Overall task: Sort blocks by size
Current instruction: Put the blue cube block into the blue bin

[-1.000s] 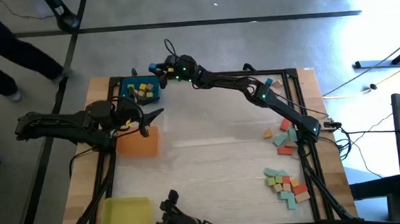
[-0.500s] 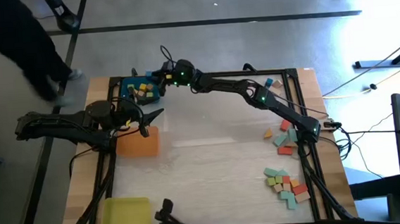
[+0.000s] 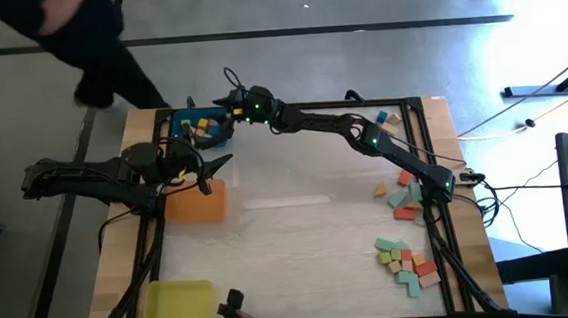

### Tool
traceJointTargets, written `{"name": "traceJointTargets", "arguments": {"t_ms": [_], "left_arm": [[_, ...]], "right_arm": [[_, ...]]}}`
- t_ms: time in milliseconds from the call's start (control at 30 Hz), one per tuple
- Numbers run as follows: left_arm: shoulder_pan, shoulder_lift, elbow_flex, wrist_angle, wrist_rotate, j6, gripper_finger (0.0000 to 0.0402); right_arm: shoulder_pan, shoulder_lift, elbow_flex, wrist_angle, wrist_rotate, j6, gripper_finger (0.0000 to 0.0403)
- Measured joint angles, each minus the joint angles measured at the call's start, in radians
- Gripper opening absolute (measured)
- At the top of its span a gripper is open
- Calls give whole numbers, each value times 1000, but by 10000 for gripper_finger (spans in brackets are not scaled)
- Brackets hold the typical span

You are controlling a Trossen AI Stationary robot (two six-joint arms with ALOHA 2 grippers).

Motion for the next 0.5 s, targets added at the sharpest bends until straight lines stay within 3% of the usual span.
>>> {"name": "traceJointTargets", "arguments": {"t_ms": [500], "left_arm": [[-3, 0, 1, -29, 0, -28, 205]], "right_arm": [[-64, -330, 0, -631, 48, -247, 244]]}}
